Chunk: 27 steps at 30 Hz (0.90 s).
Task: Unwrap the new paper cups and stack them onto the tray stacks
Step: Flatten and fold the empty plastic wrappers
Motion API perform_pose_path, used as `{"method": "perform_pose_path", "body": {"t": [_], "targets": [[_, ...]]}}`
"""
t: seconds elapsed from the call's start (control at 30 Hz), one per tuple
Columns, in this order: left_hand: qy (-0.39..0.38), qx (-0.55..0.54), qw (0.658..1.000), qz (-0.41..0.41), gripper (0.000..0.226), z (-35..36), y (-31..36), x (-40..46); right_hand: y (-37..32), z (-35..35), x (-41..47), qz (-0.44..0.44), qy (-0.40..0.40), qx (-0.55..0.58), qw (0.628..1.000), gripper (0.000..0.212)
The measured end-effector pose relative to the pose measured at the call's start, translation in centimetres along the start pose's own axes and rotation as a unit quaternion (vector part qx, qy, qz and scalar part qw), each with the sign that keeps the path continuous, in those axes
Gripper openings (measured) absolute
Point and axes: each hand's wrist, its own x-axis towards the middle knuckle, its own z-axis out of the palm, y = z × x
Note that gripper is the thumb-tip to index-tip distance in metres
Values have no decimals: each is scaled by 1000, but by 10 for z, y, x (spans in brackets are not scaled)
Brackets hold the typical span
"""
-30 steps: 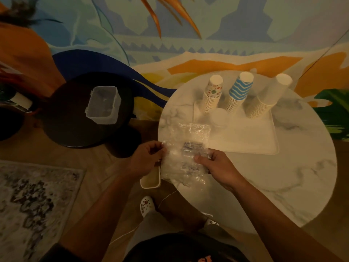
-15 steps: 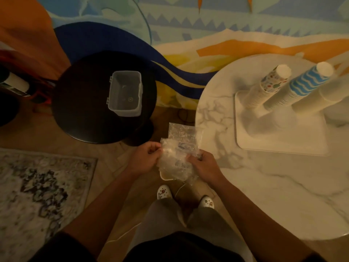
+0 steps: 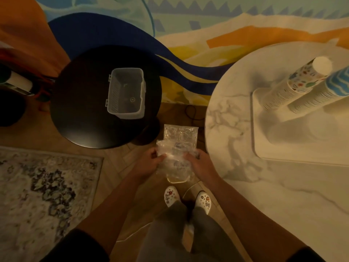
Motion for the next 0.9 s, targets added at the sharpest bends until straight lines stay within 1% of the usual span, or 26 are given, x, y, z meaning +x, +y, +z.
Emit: {"method": "perform_pose_path", "body": {"t": [0.2, 0.3, 0.37, 0.5, 0.6, 0.67, 0.77, 0.83, 0.9], "targets": [[41, -8, 999, -4, 23, 16, -24, 6, 25, -1, 6, -8, 11, 35, 999, 27], [54, -10, 998, -6, 21, 25, -38, 4, 34, -1, -1, -11, 17, 44, 999, 40], [63, -15, 998, -7, 21, 31, -47, 4, 44, 0, -6, -17, 35, 51, 998, 46], [90, -21, 996, -11, 17, 42, -68, 7, 67, 2, -13, -38, 74, 17, 996, 70], [106, -16, 994, -12, 9, 49, -83, 13, 72, -5, -25, -78, 46, -10, 996, 76], [113, -26, 993, -21, 12, 50, -96, 19, 70, -15, -39, -129, 6, -57, 990, 71], [108, -39, 993, -22, 19, 52, -112, 31, 68, -41, -52, -215, -40, -119, 969, 48], [106, -43, 993, -20, 20, 54, -122, 41, 68, -60, -53, -265, -40, -149, 952, 43], [106, -60, 992, -18, 21, 57, -130, 52, 68, -77, -49, -304, -14, -210, 929, 48]]}}
